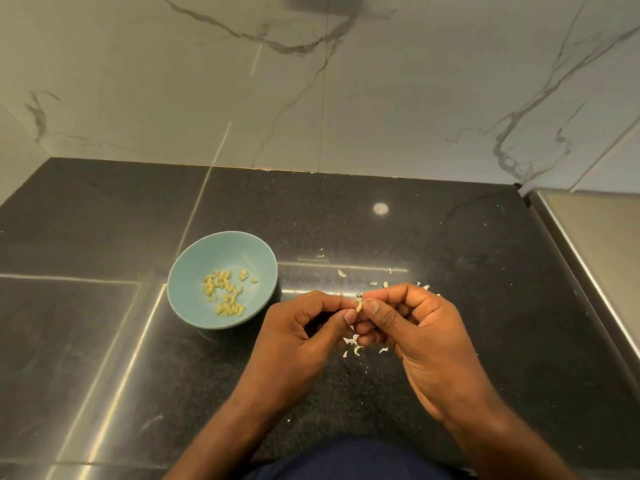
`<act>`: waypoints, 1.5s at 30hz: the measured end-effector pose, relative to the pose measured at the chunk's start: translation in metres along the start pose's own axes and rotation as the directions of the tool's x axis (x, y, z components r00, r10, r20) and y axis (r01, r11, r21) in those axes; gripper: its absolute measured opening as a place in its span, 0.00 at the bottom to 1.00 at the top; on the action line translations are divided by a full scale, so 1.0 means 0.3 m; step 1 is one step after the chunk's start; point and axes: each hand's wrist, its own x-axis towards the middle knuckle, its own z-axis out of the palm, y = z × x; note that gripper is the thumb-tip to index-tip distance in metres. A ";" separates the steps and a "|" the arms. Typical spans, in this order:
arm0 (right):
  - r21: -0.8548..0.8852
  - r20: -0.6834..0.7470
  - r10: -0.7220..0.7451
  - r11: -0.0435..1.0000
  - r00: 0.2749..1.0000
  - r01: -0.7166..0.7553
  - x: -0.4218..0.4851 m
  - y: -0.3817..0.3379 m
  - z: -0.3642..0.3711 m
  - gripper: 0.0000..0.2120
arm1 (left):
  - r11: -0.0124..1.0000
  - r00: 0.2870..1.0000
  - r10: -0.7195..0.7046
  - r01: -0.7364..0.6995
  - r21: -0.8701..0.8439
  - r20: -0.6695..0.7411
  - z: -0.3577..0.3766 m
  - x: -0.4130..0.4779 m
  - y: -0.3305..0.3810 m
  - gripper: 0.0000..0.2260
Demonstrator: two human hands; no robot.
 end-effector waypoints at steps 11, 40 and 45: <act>-0.076 0.001 -0.001 0.997 1.000 0.001 0.008 0.016 0.014 0.09 | 0.998 1.000 -0.006 0.006 0.064 -0.002 -0.020 0.009 -0.014 0.05; 0.061 0.039 0.072 0.995 0.997 -0.074 0.006 0.018 0.005 0.07 | 0.937 0.943 -0.325 0.312 -0.157 -0.064 0.025 0.034 0.002 0.06; 0.125 0.033 0.087 0.988 0.996 -0.091 0.006 0.022 -0.011 0.09 | 0.944 0.932 -0.330 0.329 -0.032 -0.147 0.018 0.042 -0.010 0.05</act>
